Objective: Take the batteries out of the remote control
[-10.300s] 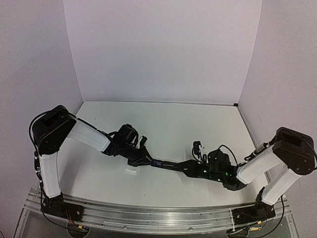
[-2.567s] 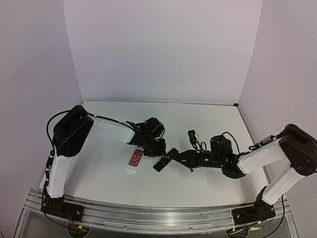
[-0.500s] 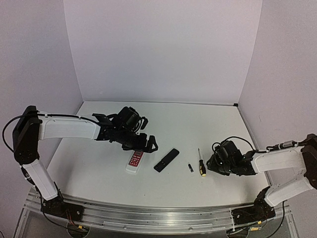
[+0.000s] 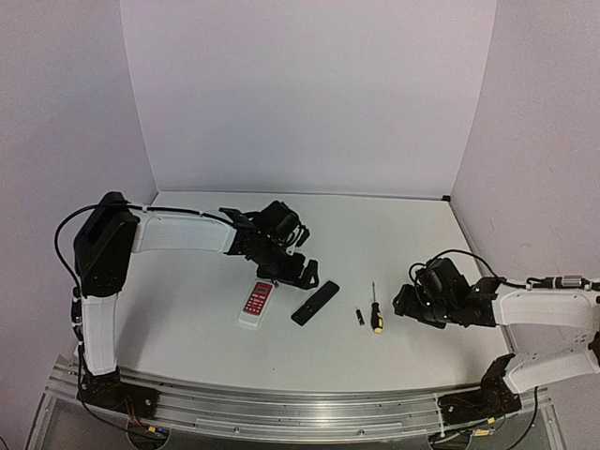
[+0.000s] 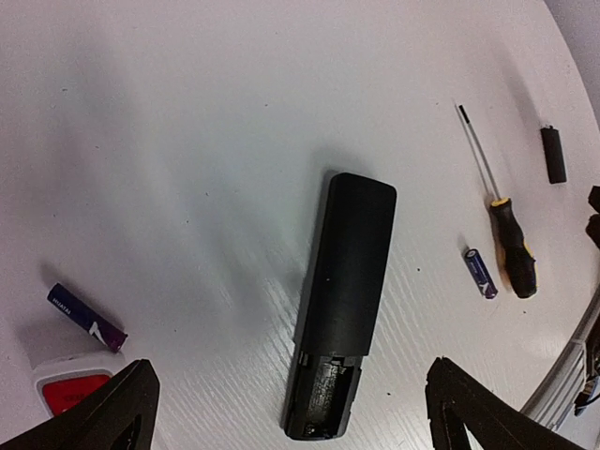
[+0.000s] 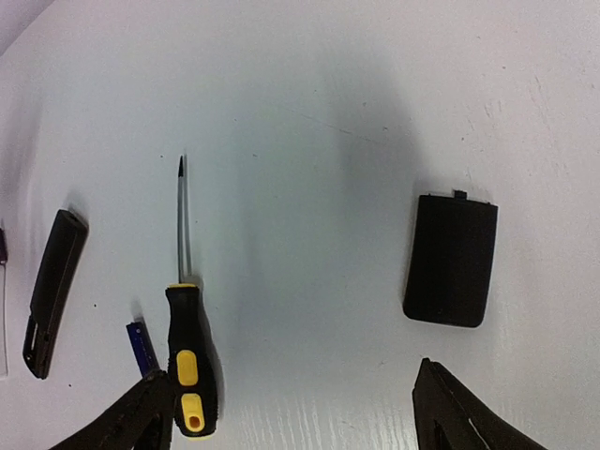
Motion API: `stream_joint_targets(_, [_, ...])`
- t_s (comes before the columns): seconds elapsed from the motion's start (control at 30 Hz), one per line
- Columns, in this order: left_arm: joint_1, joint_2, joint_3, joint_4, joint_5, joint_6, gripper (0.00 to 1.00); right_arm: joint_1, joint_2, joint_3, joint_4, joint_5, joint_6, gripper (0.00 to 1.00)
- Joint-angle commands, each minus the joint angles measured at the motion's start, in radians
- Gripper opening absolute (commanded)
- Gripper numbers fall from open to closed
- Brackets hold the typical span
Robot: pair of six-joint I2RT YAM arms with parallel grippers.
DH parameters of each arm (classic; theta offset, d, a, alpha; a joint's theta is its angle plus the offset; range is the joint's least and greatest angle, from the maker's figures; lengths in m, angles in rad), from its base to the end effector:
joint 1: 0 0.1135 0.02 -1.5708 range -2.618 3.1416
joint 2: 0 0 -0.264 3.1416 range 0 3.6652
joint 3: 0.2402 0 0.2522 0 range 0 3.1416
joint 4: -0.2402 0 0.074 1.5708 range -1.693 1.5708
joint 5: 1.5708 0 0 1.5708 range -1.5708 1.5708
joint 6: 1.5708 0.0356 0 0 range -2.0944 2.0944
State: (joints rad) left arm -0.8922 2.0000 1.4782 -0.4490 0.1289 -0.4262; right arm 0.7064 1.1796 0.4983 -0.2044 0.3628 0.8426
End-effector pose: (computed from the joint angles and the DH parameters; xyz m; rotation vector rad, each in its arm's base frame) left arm 0.2688 -0.3406 0.1933 0.6688 2.5870 -0.6425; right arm 0.1720 0.1301 0.1668 0.3191 2.3778 0.2832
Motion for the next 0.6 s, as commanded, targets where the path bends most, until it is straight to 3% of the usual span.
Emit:
stream_joint_targets(0.0, [-0.033,0.079,0.138,-0.084,-0.022,0.063,1.00,-0.001,-0.034,0.074,-0.167,0.085,-0.003,0.83])
stream_joint_targets(0.37, [-0.103,0.325,0.430,-0.252,-0.197,0.067,0.99,0.000,-0.124,0.070,-0.281,0.157,0.026,0.84])
stream_joint_targets(0.57, [-0.121,0.407,0.508,-0.311,-0.280,0.028,0.87,-0.001,-0.212,0.027,-0.308,0.178,0.046,0.83])
